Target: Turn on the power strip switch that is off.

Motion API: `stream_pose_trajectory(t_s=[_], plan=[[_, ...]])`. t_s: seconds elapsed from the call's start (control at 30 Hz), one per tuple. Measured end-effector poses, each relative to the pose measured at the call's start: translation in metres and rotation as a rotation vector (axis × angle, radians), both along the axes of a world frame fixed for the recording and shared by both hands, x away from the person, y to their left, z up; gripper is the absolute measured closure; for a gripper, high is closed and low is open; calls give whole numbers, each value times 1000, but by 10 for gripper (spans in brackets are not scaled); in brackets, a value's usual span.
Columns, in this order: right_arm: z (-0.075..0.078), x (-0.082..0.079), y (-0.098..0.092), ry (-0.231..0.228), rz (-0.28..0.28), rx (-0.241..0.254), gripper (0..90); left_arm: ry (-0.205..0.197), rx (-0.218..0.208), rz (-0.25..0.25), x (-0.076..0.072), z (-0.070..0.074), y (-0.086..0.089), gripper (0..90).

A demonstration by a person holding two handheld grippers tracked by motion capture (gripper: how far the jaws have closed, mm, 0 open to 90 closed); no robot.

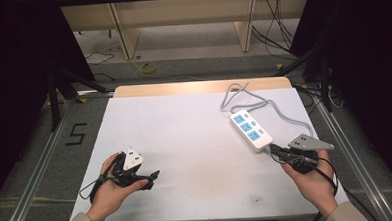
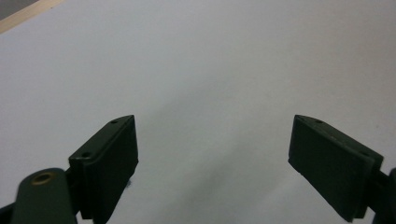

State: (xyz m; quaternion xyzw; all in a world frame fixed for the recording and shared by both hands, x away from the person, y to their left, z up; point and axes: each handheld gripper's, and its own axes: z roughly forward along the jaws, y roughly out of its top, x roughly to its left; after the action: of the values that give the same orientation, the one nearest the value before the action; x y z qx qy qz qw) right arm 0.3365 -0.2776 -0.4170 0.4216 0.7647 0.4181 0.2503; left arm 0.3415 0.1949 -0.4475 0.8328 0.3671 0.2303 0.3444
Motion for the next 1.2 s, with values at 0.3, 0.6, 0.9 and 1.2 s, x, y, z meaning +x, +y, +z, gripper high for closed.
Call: stream_pose_trajectory(t_s=[0.3, 0.6, 0.9, 1.2], plan=[[2, 8, 3, 3, -4, -7, 900, -3, -1, -2, 0, 0, 0, 153], [1, 16, 5, 12, -12, -8, 900, -9, -3, -1, 0, 0, -1, 154], [1, 24, 6, 20, -16, -16, 900, -9, -2, -1, 0, 0, 0, 154], [1, 35, 9, 30, -24, -19, 900, -14, -5, 1, 0, 1, 0, 156]])
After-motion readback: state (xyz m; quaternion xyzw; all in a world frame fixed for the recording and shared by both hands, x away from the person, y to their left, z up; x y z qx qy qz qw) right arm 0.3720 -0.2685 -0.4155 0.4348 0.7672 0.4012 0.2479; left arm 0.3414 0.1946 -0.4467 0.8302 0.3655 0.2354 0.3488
